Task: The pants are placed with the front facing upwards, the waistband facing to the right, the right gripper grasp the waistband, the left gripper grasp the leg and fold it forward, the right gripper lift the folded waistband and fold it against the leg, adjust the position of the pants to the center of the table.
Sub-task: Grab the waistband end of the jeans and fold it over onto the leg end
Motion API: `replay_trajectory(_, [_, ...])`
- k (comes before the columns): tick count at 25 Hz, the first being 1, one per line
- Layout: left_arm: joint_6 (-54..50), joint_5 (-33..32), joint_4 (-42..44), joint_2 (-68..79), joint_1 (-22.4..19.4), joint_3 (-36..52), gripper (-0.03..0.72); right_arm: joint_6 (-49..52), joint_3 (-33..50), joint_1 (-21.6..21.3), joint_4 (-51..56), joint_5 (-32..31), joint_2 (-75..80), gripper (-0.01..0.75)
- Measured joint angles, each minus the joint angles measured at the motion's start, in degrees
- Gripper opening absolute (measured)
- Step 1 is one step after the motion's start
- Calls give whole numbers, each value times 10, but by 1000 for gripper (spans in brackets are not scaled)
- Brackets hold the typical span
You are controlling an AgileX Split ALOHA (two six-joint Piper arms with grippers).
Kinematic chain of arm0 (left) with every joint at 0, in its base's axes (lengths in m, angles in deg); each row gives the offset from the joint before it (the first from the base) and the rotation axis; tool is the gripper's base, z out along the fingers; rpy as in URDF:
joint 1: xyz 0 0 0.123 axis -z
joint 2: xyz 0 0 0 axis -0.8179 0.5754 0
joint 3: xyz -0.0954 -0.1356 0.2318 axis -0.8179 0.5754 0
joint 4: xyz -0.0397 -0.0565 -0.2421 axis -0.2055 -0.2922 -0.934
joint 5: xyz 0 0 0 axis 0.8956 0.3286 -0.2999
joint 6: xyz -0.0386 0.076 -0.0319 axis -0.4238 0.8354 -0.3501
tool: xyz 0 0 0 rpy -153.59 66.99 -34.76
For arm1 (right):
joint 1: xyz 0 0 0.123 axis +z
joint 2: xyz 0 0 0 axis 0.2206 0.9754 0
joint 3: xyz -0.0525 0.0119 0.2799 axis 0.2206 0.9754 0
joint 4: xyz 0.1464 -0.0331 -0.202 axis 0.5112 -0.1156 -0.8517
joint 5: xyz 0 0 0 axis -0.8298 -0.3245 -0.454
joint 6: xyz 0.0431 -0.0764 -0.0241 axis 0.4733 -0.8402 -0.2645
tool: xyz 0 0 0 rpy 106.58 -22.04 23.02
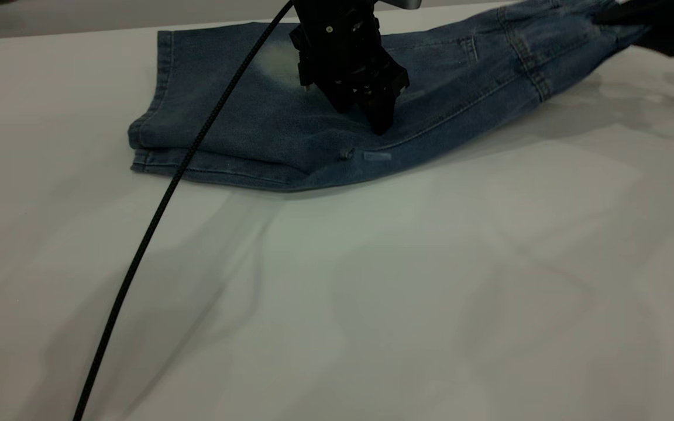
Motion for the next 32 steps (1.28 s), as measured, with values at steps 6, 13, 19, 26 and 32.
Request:
replay_trajectory(6, [0, 1, 0, 0, 0, 0, 524, 0, 0, 33, 9, -27, -39, 44])
replay_trajectory(13, [1, 5, -1, 0, 0, 0, 524, -8, 0, 99, 42, -46, -67, 41])
replay_trajectory(19, [0, -8, 15, -8, 0, 0, 524, -13, 0, 112, 51, -44, -68, 40])
replay_trajectory(26, [0, -106, 81, -29, 0, -53, 524, -15, 0, 112, 50, -38, -68, 40])
replay_trajectory(32, [-18, -136, 139, -30, -7, -81, 524, -15, 0, 112, 50, -40, -68, 40])
